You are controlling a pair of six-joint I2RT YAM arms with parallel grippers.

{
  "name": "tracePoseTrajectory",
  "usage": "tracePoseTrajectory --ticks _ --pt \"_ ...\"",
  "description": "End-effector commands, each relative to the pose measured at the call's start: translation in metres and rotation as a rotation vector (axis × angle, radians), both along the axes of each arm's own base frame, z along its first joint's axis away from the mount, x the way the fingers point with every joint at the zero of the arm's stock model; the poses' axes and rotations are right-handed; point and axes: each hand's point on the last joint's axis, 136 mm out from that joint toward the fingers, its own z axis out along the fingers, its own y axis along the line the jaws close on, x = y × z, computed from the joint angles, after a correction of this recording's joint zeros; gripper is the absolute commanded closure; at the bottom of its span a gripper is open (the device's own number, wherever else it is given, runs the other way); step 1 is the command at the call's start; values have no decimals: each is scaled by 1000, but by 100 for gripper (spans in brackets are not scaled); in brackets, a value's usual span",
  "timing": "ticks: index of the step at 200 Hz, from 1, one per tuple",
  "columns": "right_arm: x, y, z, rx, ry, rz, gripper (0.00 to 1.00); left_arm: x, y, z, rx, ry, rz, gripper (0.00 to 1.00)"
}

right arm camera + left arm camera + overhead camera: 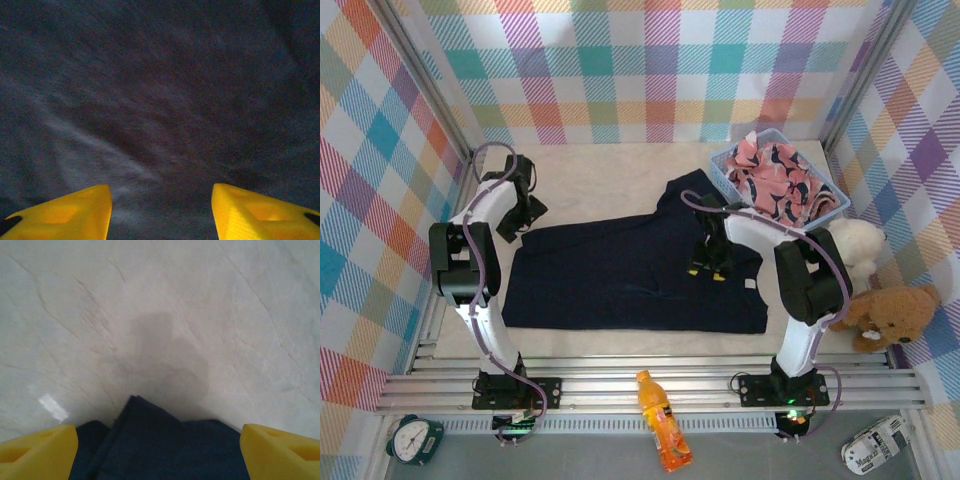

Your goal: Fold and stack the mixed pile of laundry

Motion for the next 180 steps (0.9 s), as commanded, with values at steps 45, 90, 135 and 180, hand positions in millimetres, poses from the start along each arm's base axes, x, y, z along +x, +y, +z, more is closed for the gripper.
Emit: tracePoseTrajectory --ticks 45,90,135,180 --pt "99 39 44 41 -190 -30 45 -12 -87 9 -206 -81 -180 49" --pt "127 45 6 9 -168 -70 56 -46 -106 -34 -268 -5 -158 72" --pt "86 33 -27 -56 -65 -38 55 -87 -87 -68 -195 118 -76 71" --pt "1 37 -43 -5 90 -26 54 -144 -59 -68 -78 231 -8 68"
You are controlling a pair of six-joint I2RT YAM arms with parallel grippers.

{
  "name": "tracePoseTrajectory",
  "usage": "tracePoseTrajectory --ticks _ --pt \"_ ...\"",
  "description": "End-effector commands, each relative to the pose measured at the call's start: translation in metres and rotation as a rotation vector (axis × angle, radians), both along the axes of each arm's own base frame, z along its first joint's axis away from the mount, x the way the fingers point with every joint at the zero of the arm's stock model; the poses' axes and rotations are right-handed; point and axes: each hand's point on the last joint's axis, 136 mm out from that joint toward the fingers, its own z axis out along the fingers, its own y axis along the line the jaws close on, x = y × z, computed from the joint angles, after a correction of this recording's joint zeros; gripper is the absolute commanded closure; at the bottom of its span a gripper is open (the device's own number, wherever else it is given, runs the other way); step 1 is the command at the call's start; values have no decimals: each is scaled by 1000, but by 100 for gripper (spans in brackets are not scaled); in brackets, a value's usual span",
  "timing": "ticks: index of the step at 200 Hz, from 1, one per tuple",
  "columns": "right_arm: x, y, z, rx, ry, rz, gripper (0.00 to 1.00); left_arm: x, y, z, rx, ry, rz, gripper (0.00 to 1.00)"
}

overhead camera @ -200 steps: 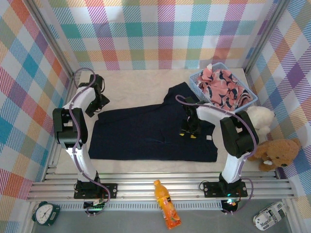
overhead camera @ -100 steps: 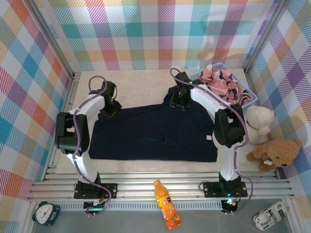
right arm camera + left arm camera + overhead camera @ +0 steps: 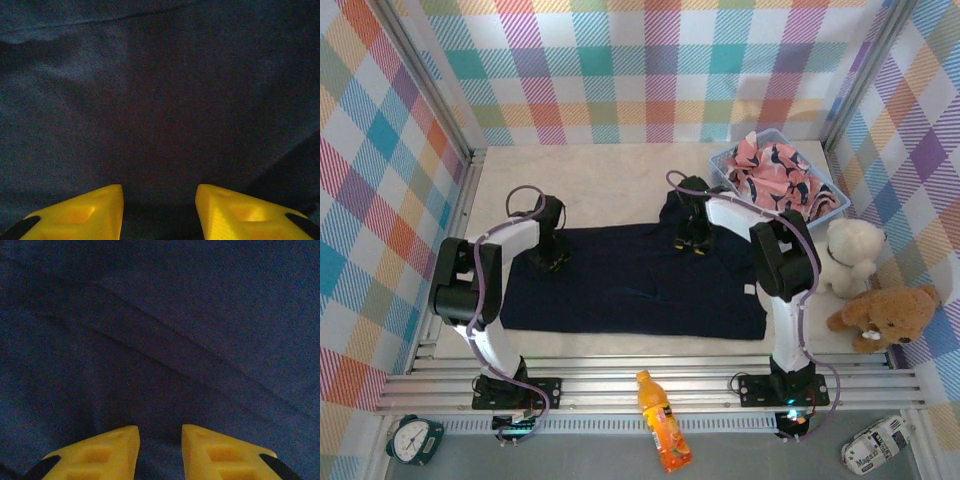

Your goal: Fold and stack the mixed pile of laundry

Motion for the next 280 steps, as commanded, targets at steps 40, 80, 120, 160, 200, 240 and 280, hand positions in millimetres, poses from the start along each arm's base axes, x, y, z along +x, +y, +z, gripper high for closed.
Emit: tracePoseTrajectory --ticks 40,80,120,160,200,240,280 --pt "-13 16 34 76 36 41 37 -39 37 10 175 139 62 55" --pt "77 1 74 118 -111 -36 38 26 27 54 148 -16 44 27" --pt "133 -32 56 55 -142 -99 42 67 19 81 115 -115 -6 15" --pt "163 -43 22 -32 -129 -66 43 70 11 79 53 -127 -21 15" --pt "179 -45 1 -59 -140 -54 44 60 11 75 41 -109 -24 15" --pt "182 -35 -18 -23 -120 -33 46 52 18 83 54 -110 -23 14" --pt "176 -31 -9 -98 -136 12 49 46 29 95 74 -121 -14 14"
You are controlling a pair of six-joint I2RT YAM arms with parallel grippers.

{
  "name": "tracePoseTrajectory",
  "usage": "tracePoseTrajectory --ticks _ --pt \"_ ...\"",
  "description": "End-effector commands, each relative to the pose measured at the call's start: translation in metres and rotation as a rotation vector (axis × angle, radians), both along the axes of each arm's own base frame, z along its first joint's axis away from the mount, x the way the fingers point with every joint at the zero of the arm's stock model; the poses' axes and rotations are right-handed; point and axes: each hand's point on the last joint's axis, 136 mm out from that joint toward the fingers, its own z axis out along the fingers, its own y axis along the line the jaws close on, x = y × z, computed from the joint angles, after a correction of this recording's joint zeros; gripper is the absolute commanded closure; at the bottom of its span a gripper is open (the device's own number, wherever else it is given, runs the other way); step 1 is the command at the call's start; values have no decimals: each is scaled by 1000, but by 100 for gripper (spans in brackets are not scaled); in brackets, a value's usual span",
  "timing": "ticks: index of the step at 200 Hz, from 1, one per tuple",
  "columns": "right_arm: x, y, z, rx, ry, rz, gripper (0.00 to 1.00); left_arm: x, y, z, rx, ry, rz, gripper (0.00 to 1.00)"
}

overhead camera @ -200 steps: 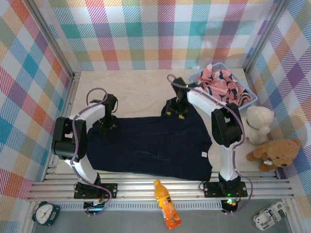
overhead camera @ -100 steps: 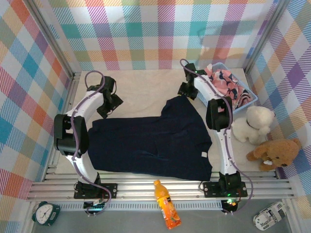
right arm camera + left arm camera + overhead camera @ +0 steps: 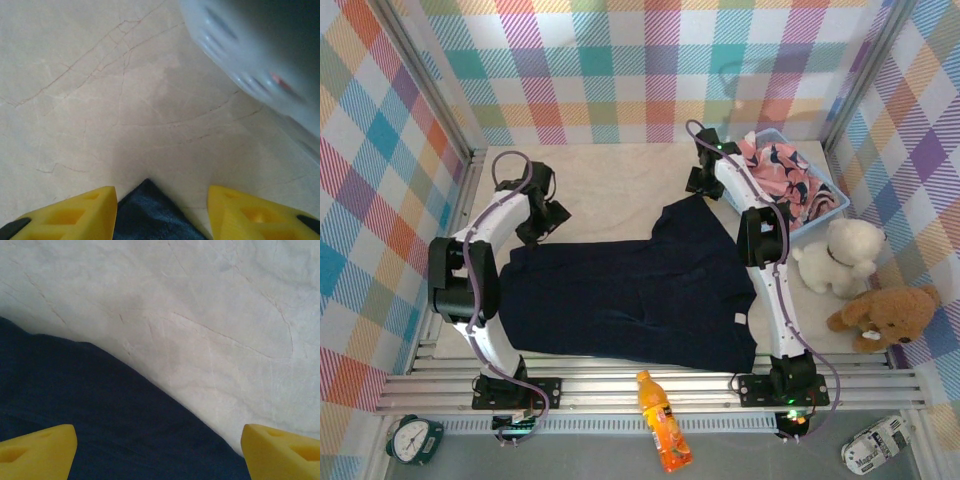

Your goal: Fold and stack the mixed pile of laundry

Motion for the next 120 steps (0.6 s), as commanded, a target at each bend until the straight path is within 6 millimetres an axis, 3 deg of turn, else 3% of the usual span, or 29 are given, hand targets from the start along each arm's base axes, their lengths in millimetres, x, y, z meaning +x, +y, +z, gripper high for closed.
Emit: tracePoseTrajectory --ticks 1,52,93,120 --pt "-24 10 -20 -70 81 65 49 -12 9 18 20 -11 -8 15" --pt "-16 -3 7 -251 -41 92 49 -17 9 19 13 -17 -2 14" --pt "-4 -3 35 -296 -127 122 47 -20 7 16 -1 -16 4 14" --pt "-2 8 53 -245 -168 144 46 -23 8 18 -4 -23 12 15"
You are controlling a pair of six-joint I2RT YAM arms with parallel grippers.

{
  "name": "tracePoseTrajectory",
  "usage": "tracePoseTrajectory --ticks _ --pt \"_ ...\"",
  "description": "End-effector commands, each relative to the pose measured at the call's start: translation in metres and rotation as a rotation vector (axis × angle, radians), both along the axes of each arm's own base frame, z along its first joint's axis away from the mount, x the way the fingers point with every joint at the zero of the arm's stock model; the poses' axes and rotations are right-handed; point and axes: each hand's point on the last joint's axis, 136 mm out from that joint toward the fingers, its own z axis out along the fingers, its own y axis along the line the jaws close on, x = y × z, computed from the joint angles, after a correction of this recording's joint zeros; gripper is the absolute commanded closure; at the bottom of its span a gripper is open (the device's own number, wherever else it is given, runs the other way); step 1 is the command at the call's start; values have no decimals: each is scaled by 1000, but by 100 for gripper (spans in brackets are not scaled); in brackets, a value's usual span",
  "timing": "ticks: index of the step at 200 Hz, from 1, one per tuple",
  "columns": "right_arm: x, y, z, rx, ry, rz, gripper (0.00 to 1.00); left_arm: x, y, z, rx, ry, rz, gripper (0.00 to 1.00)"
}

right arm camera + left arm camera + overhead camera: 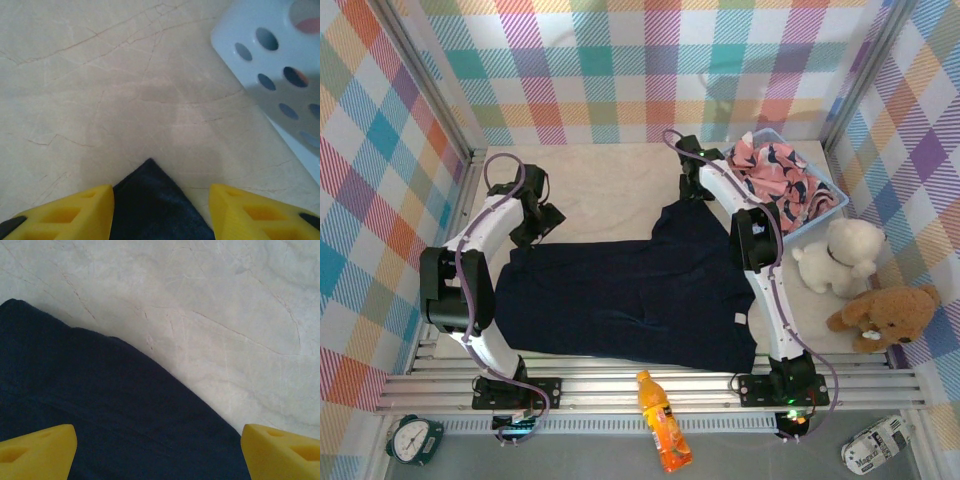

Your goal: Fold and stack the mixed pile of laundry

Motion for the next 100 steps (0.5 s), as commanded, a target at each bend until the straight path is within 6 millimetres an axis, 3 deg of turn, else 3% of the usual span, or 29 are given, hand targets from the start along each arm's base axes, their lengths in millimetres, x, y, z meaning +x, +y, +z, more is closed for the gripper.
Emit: tracePoseTrajectory --ticks 1,21,62,100 --pt "4 5 48 19 -79 37 46 -8 2 11 -11 -18 10 14" --pt "0 12 47 42 -74 42 46 -9 2 11 -13 -21 16 14" --pt "-8 21 18 92 -10 20 48 -13 2 8 -17 -14 21 15" --pt "-11 31 7 82 -6 45 50 -14 3 9 -14 -18 24 15"
